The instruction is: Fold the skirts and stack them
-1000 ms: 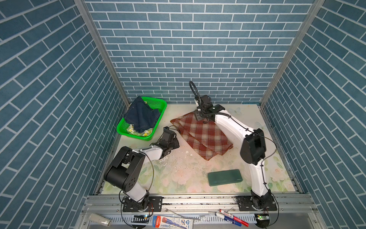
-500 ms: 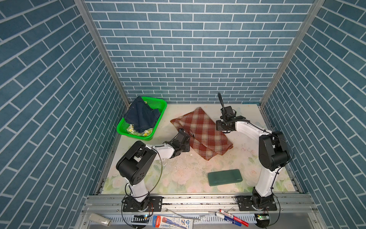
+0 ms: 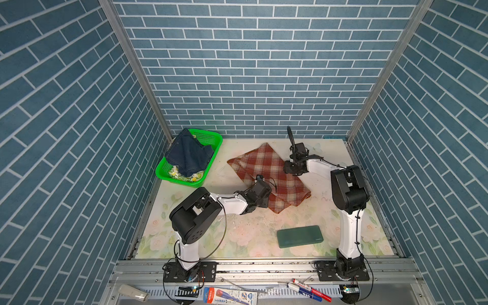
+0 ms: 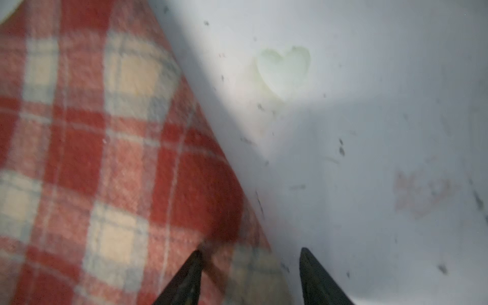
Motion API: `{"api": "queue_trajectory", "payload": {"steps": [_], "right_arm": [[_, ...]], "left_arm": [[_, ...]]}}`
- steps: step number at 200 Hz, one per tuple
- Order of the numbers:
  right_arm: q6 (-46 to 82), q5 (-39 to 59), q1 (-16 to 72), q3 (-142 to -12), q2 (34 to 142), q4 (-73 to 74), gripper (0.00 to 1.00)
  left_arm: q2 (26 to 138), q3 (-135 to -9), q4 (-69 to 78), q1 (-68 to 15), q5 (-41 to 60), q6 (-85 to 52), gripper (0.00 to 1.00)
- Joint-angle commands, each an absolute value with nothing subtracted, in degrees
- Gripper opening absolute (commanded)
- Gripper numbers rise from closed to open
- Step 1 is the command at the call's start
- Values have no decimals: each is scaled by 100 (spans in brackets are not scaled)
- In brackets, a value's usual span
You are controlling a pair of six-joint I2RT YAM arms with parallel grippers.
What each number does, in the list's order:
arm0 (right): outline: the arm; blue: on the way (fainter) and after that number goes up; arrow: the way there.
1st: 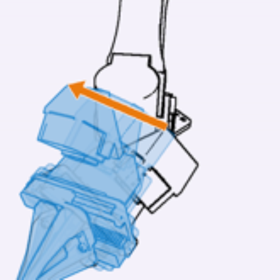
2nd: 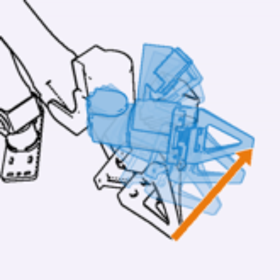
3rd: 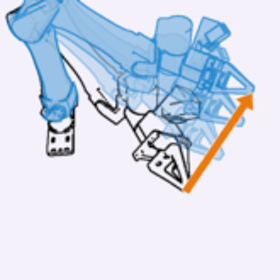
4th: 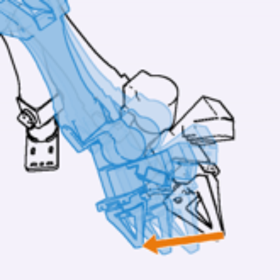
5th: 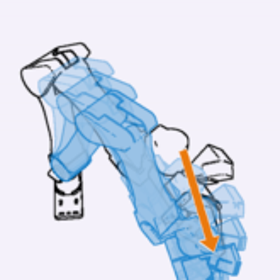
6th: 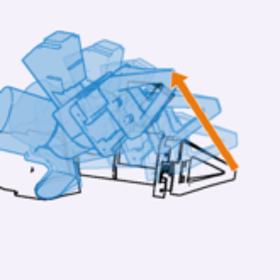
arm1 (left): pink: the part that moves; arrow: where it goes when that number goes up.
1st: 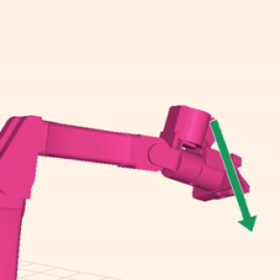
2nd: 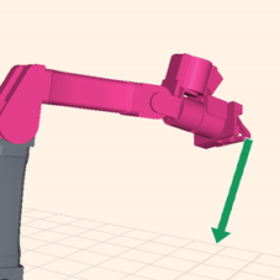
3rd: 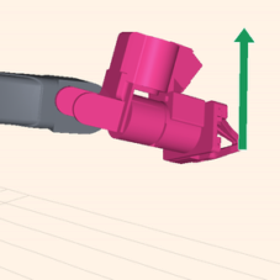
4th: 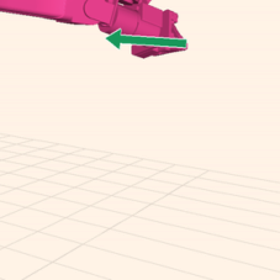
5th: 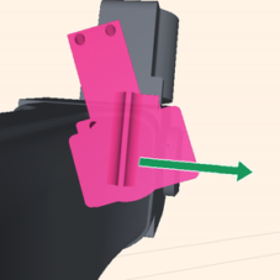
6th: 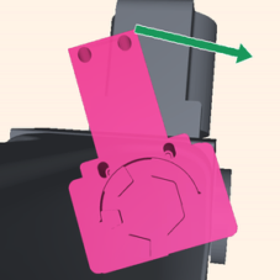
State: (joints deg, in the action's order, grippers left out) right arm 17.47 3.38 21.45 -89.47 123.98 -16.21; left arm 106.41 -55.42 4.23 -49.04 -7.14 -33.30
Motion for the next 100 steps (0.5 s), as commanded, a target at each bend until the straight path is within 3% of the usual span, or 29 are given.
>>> {"api": "queue_trajectory", "payload": {"steps": [1,51,82,100], "right_arm": [[1446,864,2127,-9492,12849,-1603,57],[1217,1524,2125,-10339,13205,-1463,60],[1077,1465,2002,-10395,12751,-1472,70],[1113,1162,1928,-10062,12173,-1450,73]], "left_arm": [[10956,-5787,-70,-5257,-544,-3446,36],[11314,-6339,18,-5657,-144,-3495,37],[10855,-6068,254,-5657,-125,-3313,61],[10367,-5765,223,-5649,-394,-3129,66]]}}
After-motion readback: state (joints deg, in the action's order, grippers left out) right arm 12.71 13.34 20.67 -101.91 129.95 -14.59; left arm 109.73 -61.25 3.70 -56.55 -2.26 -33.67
